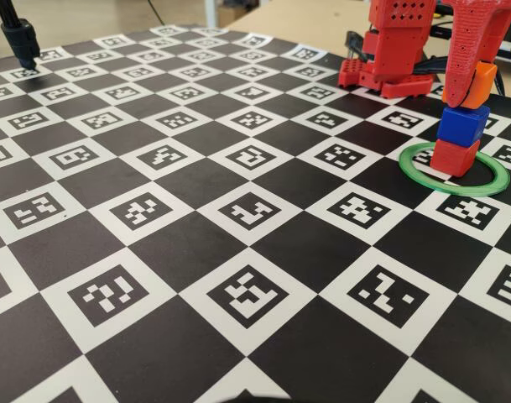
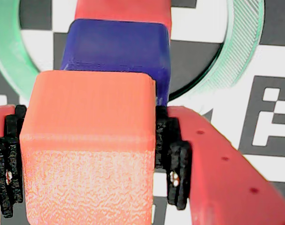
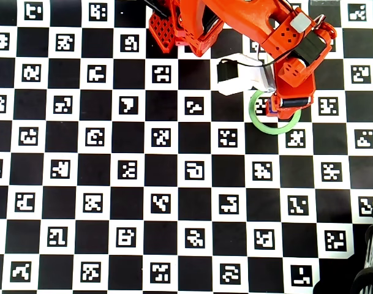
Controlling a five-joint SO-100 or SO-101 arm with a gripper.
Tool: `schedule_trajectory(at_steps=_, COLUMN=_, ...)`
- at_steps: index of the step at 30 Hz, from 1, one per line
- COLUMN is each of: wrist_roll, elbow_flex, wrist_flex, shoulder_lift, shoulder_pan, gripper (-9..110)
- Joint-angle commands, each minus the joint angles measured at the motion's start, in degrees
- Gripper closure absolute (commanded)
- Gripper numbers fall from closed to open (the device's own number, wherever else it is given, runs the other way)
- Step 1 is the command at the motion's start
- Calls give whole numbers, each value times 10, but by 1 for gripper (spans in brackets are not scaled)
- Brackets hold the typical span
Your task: Grab the red cube then put it in the green circle then put the blue cube on top and finally the orange cube on top
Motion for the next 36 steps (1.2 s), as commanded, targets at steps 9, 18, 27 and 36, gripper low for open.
schedule_trajectory(at_steps=9, wrist_roll=7, elbow_flex=-1, wrist_flex=-10, shoulder_lift=22, shoulder_pan=-4, gripper=94)
schedule_trajectory(at_steps=18, wrist_roll=15, elbow_flex=-2, wrist_flex=-11, shoulder_lift=24, shoulder_pan=-12, gripper=94)
schedule_trajectory(at_steps=27, wrist_roll=23, elbow_flex=-13, wrist_flex=-11, shoulder_lift=24, shoulder_pan=-18, gripper=94)
schedule_trajectory(at_steps=36, wrist_roll=18, elbow_flex=-3, wrist_flex=-12, shoulder_lift=24, shoulder_pan=-20, gripper=94)
